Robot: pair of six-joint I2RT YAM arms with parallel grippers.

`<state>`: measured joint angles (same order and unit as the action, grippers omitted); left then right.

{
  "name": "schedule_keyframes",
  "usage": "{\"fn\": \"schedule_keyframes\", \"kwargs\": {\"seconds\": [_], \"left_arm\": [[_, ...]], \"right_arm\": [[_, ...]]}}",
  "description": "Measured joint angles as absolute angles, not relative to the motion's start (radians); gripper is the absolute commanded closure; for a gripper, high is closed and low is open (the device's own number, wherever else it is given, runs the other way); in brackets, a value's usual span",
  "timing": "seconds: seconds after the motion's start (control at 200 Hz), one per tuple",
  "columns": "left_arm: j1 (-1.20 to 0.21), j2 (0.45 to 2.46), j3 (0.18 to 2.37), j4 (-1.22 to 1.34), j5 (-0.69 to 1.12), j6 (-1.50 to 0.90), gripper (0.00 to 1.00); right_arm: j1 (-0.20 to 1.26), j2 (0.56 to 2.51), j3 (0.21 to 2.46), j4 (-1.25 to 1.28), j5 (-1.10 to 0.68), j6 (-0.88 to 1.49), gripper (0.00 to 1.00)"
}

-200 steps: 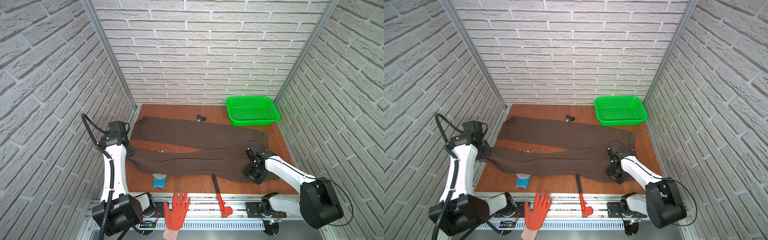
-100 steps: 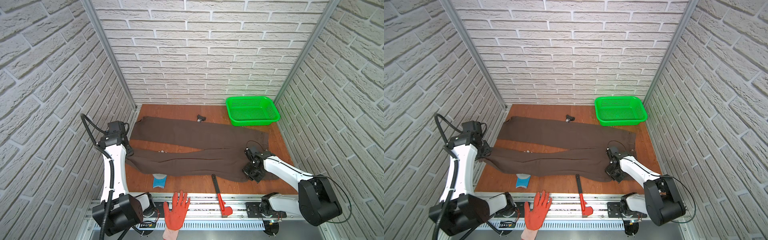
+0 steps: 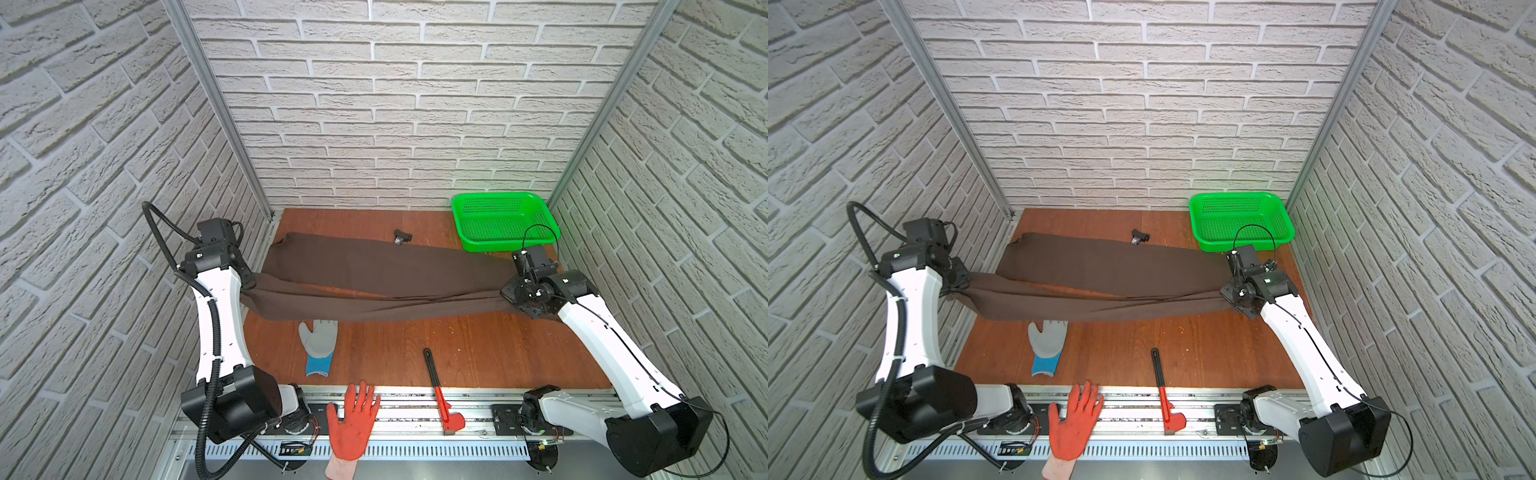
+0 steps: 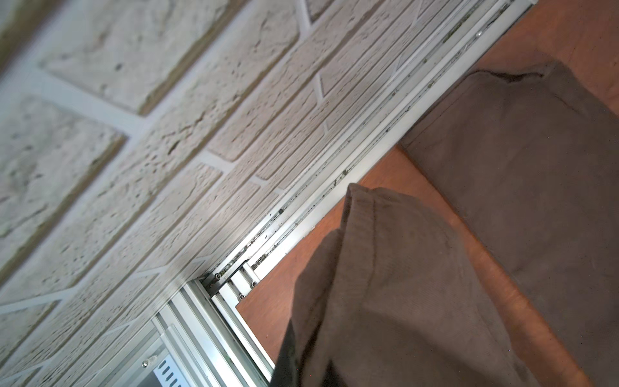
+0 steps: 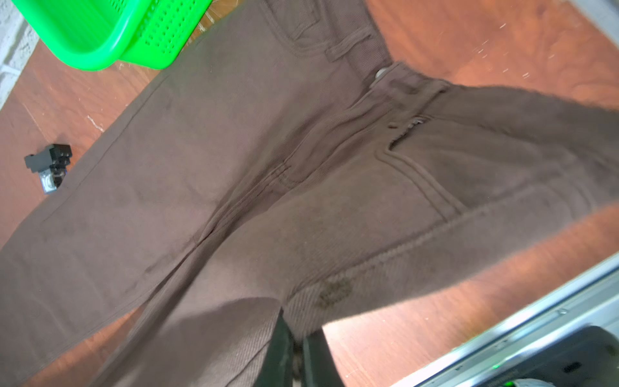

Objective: Fold and stack the trousers
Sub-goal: Smooth out the trousers at the center of the table.

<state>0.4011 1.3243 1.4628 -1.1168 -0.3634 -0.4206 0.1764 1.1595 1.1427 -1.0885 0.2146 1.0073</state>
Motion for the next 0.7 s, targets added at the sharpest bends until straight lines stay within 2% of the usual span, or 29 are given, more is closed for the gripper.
{"fn": "schedule_keyframes", "kwargs": {"seconds": [0.245,0.7], "left_arm": [[0.476,1.304,1.376,-1.184,-0.389,-0.413,1.00],[0.483,1.346,1.227,-1.248,-0.511,-0.424,1.00]], "right_arm": [[0.161,1.132,1.033,-1.166,0.186,0.946,0.94],[0.160,1.073,0.822,-1.216,0.159,0.855,0.94]]}}
